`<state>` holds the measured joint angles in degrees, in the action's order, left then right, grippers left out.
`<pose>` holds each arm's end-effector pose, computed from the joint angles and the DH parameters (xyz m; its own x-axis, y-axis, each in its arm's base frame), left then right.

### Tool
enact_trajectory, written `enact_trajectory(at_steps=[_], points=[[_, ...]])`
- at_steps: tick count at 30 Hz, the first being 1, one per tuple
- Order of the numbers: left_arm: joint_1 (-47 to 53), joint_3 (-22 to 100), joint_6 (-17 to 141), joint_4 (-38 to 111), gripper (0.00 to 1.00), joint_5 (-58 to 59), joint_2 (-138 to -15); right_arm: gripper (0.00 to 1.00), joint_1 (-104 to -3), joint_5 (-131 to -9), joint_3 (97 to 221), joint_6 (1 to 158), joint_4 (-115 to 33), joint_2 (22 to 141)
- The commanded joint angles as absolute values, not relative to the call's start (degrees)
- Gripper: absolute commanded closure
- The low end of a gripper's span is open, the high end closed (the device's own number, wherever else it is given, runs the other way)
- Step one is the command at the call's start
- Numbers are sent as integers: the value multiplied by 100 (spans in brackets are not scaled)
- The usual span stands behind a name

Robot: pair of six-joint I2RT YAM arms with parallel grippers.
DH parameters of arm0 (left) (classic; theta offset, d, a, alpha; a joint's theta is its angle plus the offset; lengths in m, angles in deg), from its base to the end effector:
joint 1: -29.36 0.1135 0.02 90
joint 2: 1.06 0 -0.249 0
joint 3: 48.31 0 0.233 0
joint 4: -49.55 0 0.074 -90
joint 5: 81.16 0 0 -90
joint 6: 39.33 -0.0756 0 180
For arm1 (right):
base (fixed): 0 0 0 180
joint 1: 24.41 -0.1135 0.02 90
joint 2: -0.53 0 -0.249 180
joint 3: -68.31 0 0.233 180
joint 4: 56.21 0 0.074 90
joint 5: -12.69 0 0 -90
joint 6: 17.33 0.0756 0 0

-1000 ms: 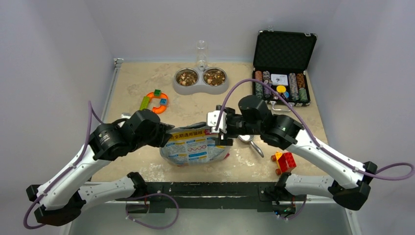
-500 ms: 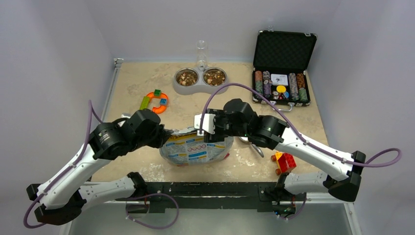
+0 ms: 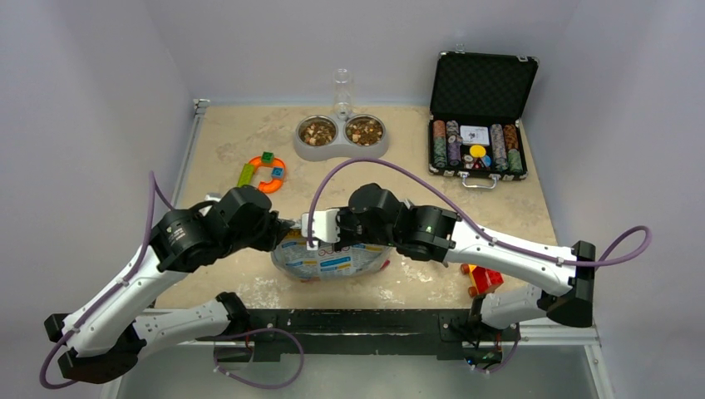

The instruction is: Serve the pet food

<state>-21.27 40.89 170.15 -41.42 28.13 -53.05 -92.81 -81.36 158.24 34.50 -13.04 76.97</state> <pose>0.1069 -0.0910 0.3334 -0.2756 -0.9595 0.0590 -0.7435 0.1739 -0.6458 0.1220 0.2937 0.3359 0.4159 -0.6241 -0.6614 -0.8240 0.0490 -0.5644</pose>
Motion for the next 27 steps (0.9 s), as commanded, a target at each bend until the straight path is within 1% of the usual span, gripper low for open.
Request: enact_trajectory(at_steps=[1, 4, 7, 9, 11, 12, 13, 14, 15, 16, 18, 19, 21, 23, 24, 27], points=[[-2100, 4017, 18947, -3724, 99, 2759, -5206, 100, -9309, -8630, 16091, 3291, -1503, 7545], [-2108, 3974, 18765, -3508, 79, 2531, -5337, 100, -9333, -8424, 16103, 3347, -1441, 7477], [-2114, 3925, 18690, -3322, 65, 2468, -5422, 100, -9353, -8133, 16184, 3458, -1328, 7495], [-2109, 3868, 18656, -3128, 60, 2504, -5409, 100, -9381, -8187, 16157, 3480, -1342, 7497], [-2109, 3832, 18669, -3008, 59, 2458, -5418, 100, -9393, -8240, 16138, 3458, -1313, 7498], [-2109, 3807, 18695, -2937, 60, 2423, -5423, 100, -9393, -8224, 16137, 3430, -1279, 7505], [-2109, 3760, 18737, -2855, 68, 2400, -5425, 100, -9398, -8186, 16146, 3386, -1245, 7506], [-2111, 3679, 18782, -2752, 80, 2403, -5405, 100, -9402, -8205, 16138, 3375, -1257, 7498], [-2109, 3574, 18807, -2642, 97, 2434, -5371, 100, -9402, -8225, 16132, 3380, -1273, 7499], [-2111, 3521, 18827, -2551, 100, 2482, -5329, 100, -9402, -8248, 16131, 3396, -1277, 7497], [-2109, 3602, 18830, -2612, 100, 2595, -5303, 100, -9408, -8301, 16087, 3421, -1325, 7476], [-2114, 3733, 18830, -2773, 100, 2632, -5324, 97, -9402, -8302, 16047, 3433, -1341, 7457], [-2109, 3975, 18797, -3104, 100, 2679, -5412, 86, -9404, -8211, 15981, 3413, -1371, 7434], [-2109, 3955, 18891, -3113, 100, 2543, -5418, 70, -9410, -8053, 15970, 3388, -1394, 7440], [-2109, 3893, 18965, -3056, 100, 2408, -5401, 65, -9411, -7995, 15978, 3363, -1434, 7458], [-2109, 3659, 19197, -2788, 100, 2162, -5299, 60, -9415, -7788, 16026, 3279, -1543, 7541]])
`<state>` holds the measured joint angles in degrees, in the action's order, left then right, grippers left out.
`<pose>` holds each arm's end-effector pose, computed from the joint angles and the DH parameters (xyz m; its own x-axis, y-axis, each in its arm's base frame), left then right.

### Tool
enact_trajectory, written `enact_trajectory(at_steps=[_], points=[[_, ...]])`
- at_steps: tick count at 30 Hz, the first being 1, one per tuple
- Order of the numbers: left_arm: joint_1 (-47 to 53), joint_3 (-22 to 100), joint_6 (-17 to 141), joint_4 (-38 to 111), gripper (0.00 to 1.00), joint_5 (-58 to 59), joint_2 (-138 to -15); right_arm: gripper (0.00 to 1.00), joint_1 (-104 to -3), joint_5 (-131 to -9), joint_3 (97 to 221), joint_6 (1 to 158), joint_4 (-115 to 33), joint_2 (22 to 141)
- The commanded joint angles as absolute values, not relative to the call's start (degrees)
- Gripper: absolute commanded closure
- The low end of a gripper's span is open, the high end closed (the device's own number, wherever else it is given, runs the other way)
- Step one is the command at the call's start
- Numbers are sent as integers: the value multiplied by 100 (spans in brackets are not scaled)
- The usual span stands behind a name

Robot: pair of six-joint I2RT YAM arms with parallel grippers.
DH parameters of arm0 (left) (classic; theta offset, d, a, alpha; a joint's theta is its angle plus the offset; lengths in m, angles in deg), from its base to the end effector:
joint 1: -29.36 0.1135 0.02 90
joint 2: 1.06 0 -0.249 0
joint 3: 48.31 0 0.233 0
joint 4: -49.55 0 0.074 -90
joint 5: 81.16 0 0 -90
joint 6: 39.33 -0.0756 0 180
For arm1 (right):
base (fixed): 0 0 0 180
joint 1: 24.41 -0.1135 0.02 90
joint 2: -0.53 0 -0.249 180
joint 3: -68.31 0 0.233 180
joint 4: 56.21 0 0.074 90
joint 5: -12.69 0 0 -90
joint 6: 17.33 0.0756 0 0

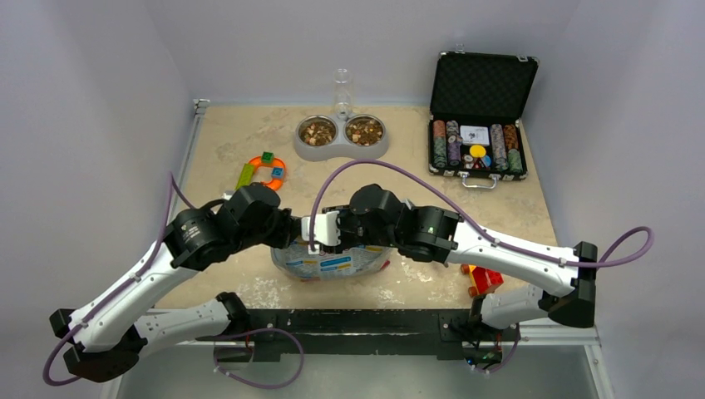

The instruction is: Serve the pet food

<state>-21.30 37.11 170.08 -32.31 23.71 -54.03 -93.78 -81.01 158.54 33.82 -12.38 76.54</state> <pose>0.1179 -0.1133 0.3256 -0.3226 -0.9346 0.1497 -0.7344 0.1473 -0.6625 0.1158 0.2936 0.3385 0.4379 -0.6136 -0.6571 -0.8211 0.0247 -0.5702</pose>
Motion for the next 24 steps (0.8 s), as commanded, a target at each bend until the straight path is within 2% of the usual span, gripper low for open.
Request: enact_trajectory(at_steps=[1, 7, 11, 12, 13, 14, 15, 23, 24], points=[[-2111, 3564, 19252, -2649, 100, 2109, -5252, 59, -9419, -7757, 16046, 3258, -1560, 7568], [-2109, 3394, 19471, -2468, 100, 1948, -5109, 60, -9482, -7645, 16115, 3302, -1957, 7773], [-2109, 3395, 19544, -2499, 100, 1915, -5088, 67, -9544, -7722, 16395, 3305, -1924, 8062], [-2109, 3392, 19562, -2490, 100, 1913, -5083, 72, -9557, -7699, 16403, 3303, -1923, 8090], [-2109, 3393, 19585, -2475, 100, 1906, -5087, 81, -9567, -7688, 16389, 3303, -1927, 8106], [-2109, 3394, 19594, -2459, 100, 1904, -5083, 98, -9576, -7704, 16373, 3307, -1930, 8112], [-2109, 3396, 19607, -2448, 100, 1916, -5077, 100, -9578, -7720, 16343, 3318, -1938, 8101], [-2109, 3395, 19606, -2557, 100, 1954, -4995, 100, -9608, -8492, 16151, 3247, -2130, 8063], [-2109, 3399, 19607, -2556, 100, 1963, -4986, 95, -9607, -8576, 16140, 3261, -2155, 8069]])
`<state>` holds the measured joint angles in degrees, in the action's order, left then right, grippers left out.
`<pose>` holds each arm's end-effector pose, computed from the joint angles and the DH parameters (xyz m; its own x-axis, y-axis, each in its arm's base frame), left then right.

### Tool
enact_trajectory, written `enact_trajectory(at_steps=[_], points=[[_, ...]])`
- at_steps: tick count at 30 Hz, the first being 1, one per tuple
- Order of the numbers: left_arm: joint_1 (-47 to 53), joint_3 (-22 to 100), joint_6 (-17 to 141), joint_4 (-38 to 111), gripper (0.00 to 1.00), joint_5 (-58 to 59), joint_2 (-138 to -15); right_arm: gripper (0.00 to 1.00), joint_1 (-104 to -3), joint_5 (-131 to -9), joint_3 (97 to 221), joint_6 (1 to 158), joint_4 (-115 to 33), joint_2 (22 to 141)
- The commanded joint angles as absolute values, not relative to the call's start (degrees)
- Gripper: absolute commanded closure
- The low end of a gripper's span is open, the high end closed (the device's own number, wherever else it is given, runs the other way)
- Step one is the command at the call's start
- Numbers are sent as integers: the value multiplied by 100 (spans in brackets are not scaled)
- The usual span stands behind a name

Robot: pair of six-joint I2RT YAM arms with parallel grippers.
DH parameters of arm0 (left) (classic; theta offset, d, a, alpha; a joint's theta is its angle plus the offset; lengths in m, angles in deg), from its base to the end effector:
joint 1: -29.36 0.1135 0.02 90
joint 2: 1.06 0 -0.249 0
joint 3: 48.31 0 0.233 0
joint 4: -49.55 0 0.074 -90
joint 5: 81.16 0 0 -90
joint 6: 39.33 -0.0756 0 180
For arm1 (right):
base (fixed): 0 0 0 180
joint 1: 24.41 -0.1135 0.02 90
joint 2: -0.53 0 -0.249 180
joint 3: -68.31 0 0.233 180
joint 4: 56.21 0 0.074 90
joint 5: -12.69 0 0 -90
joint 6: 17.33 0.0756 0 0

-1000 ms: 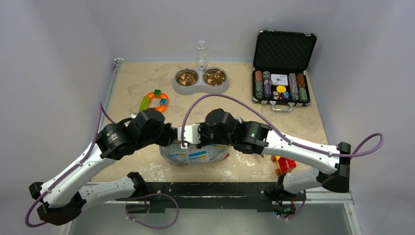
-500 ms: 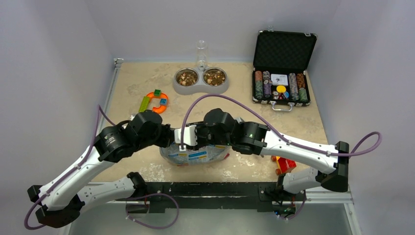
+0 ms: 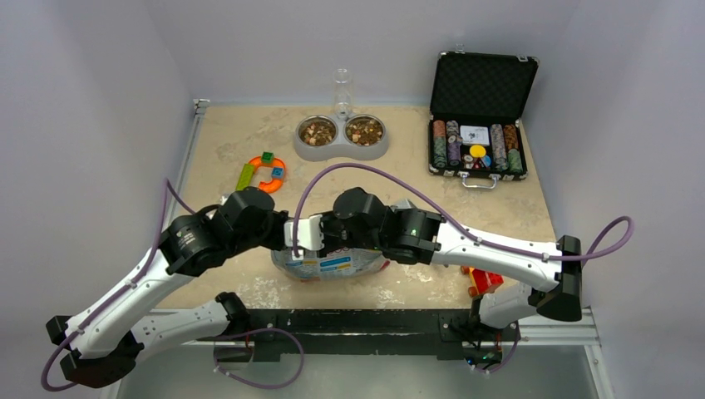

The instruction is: Serve the pet food

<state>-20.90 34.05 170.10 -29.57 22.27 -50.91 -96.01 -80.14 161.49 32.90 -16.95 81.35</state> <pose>0.1141 -0.1097 0.3218 -0.3343 -0.9230 0.1905 -0.7220 0.1209 -0.6812 0.1112 0.3226 0.3415 0.4876 -0.5584 -0.6712 -0.8091 -0.0002 -0.5877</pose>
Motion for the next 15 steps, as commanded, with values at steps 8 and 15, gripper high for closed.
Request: enact_trajectory(at_steps=[8, 15], points=[[-2109, 3394, 19608, -2583, 100, 1999, -4939, 80, -9605, -9051, 15861, 3243, -2305, 7989], [-2109, 3379, 19617, -2669, 100, 2043, -4896, 100, -9593, -9114, 15422, 3016, -2530, 7509]])
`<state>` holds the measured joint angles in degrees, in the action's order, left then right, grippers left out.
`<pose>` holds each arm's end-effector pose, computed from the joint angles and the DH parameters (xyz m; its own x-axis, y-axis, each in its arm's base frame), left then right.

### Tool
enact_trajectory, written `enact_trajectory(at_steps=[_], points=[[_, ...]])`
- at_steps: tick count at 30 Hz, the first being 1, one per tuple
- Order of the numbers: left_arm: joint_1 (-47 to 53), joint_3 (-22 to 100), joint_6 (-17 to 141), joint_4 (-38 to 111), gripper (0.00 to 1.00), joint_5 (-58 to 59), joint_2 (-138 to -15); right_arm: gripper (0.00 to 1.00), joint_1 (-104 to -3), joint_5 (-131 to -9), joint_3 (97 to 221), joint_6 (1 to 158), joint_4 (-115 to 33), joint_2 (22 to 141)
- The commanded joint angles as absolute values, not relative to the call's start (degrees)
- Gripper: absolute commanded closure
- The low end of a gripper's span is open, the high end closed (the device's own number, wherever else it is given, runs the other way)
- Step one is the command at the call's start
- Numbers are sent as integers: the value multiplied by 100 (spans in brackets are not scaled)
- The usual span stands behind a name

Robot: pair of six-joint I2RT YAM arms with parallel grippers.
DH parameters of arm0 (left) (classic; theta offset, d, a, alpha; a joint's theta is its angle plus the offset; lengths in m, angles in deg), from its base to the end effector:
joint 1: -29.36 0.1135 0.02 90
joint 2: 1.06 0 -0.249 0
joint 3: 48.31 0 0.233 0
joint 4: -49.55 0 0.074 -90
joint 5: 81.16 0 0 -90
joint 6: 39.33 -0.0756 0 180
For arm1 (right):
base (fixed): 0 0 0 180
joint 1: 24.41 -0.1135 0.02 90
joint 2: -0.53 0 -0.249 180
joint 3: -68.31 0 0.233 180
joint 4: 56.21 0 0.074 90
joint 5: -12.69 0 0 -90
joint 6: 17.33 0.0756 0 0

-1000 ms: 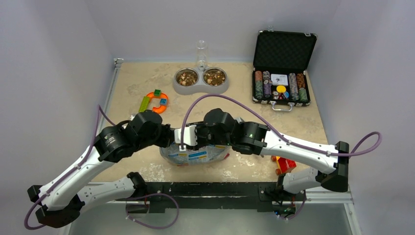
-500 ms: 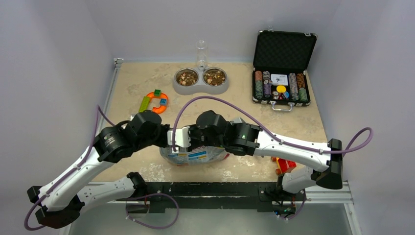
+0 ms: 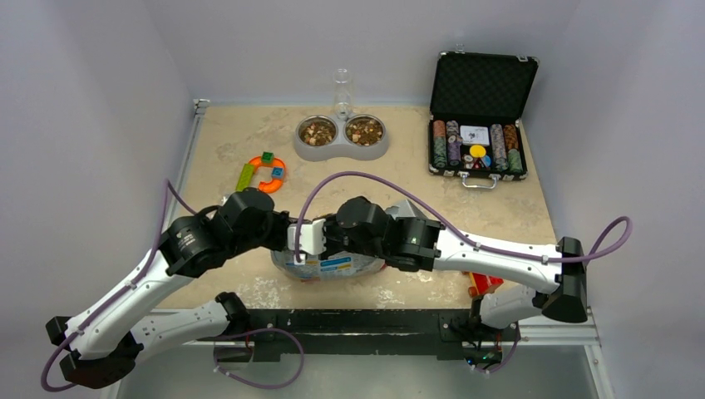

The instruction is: Serve the pet food

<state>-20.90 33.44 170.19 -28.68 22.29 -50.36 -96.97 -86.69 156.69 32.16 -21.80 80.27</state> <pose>0.1140 -0.1096 0.3216 -0.3348 -0.9211 0.1986 -0.7161 0.1117 -0.6890 0.1136 0.3205 0.3289 0.4838 -0.5984 -0.6387 -0.7668 0.0618 -0.6389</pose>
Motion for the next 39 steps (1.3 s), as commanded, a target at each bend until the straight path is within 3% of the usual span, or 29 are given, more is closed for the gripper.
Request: enact_trajectory(at_steps=[1, 2, 3, 4, 6, 9, 11, 20, 21, 22, 32, 33, 34, 35, 39], points=[[-2109, 3377, 19620, -2679, 100, 2052, -4893, 100, -9565, -9150, 15445, 3089, -2514, 7491], [-2109, 3370, 19630, -2688, 100, 2060, -4883, 100, -9517, -9121, 15530, 3217, -2377, 7483], [-2109, 3368, 19634, -2696, 100, 2062, -4879, 82, -9472, -9002, 15585, 3309, -2232, 7445], [-2109, 3355, 19647, -2702, 100, 2062, -4871, 73, -9431, -8900, 15561, 3361, -2173, 7380], [-2109, 3345, 19655, -2709, 100, 2069, -4853, 70, -9367, -8776, 15403, 3349, -2260, 7226], [-2109, 3343, 19650, -2748, 100, 2071, -4835, 77, -9341, -8782, 15343, 3281, -2194, 7201], [-2109, 3342, 19648, -2751, 100, 2062, -4835, 100, -9335, -8804, 15379, 3215, -2073, 7252], [-2109, 3359, 19672, -2798, 100, 2114, -4809, 99, -8967, -8471, 15237, 3379, -2052, 6781], [-2109, 3359, 19676, -2794, 100, 2114, -4804, 83, -8891, -8390, 15207, 3423, -2044, 6709], [-2109, 3359, 19676, -2791, 100, 2117, -4810, 79, -8831, -8366, 15151, 3449, -2064, 6646], [-2109, 3384, 19659, -2716, 100, 2107, -4861, 77, -8636, -8245, 15025, 3264, -1974, 6706], [-2109, 3385, 19659, -2718, 100, 2112, -4861, 77, -8634, -8228, 15027, 3249, -1977, 6713], [-2109, 3389, 19657, -2718, 100, 2114, -4868, 85, -8630, -8234, 15028, 3224, -1978, 6719], [-2109, 3391, 19657, -2727, 100, 2114, -4869, 100, -8633, -8358, 15021, 3180, -1980, 6730], [-2109, 3405, 19657, -2756, 100, 2131, -4862, 100, -8596, -8648, 14850, 3031, -2108, 6526]])
